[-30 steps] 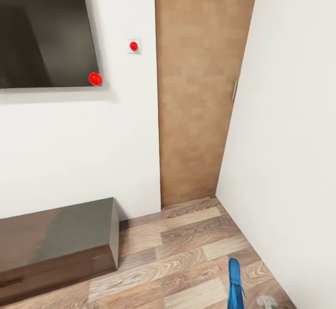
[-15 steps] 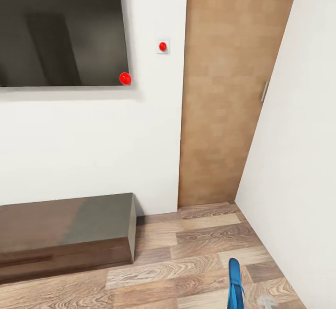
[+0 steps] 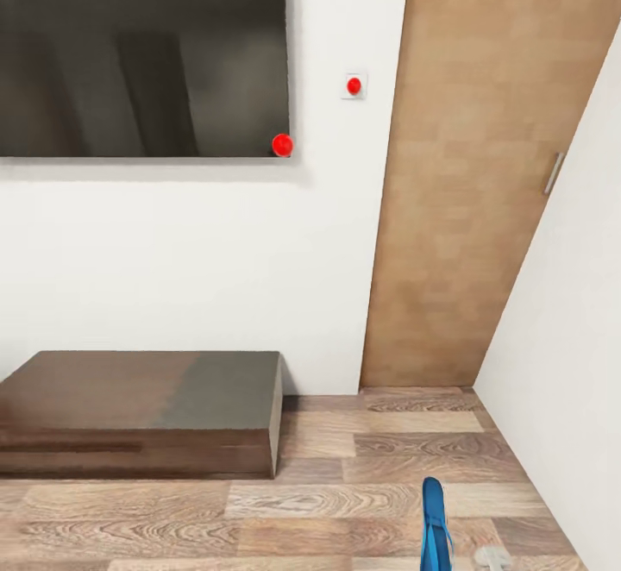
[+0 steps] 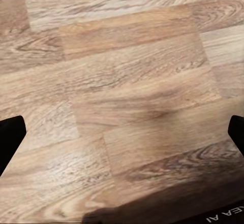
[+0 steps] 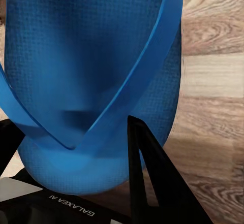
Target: In the bedroom, move the book from the bed onto either nightstand, and place the two sandals side by side next to the bed.
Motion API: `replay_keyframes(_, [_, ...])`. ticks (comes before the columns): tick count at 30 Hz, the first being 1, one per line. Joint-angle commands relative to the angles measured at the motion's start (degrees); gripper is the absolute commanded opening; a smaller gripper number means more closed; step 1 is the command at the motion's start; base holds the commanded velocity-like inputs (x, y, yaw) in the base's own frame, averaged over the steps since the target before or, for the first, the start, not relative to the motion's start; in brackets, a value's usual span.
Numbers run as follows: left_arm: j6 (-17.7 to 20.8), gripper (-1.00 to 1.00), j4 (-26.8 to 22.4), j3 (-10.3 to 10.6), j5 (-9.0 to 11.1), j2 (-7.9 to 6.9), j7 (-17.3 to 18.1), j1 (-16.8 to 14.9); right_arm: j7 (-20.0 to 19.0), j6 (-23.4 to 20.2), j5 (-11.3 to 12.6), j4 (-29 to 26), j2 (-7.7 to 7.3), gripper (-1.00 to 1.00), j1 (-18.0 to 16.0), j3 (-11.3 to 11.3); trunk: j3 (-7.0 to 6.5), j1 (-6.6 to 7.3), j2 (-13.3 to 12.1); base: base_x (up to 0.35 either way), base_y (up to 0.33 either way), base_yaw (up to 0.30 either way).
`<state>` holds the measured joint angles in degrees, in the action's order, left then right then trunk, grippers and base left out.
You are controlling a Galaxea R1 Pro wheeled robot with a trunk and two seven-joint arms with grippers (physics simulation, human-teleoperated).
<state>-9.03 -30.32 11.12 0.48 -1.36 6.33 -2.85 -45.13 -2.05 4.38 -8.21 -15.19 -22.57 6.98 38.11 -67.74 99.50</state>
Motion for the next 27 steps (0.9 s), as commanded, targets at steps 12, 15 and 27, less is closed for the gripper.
replay_keyframes(12, [-0.20,1.00,0.08,0.22,0.05,-0.04,0.00,-0.05,-0.22,-0.23,0.45,-0.01,-0.02,-1.00,-0.02,0.13,0.05,0.01,0.02,0.000,0.000,0.290])
replay_keyframes(15, [-0.20,1.00,0.07,0.22,0.05,-0.04,0.00,-0.05,-0.22,-0.23,0.45,-0.04,-0.02,-1.00,-0.02,0.13,0.05,0.01,0.02,0.000,0.000,0.290])
replay_keyframes(27, [-0.20,1.00,0.06,0.22,0.05,-0.04,0.01,-0.05,-0.22,-0.23,0.45,-0.03,-0.02,-1.00,-0.02,0.13,0.05,0.01,0.02,0.000,0.000,0.290])
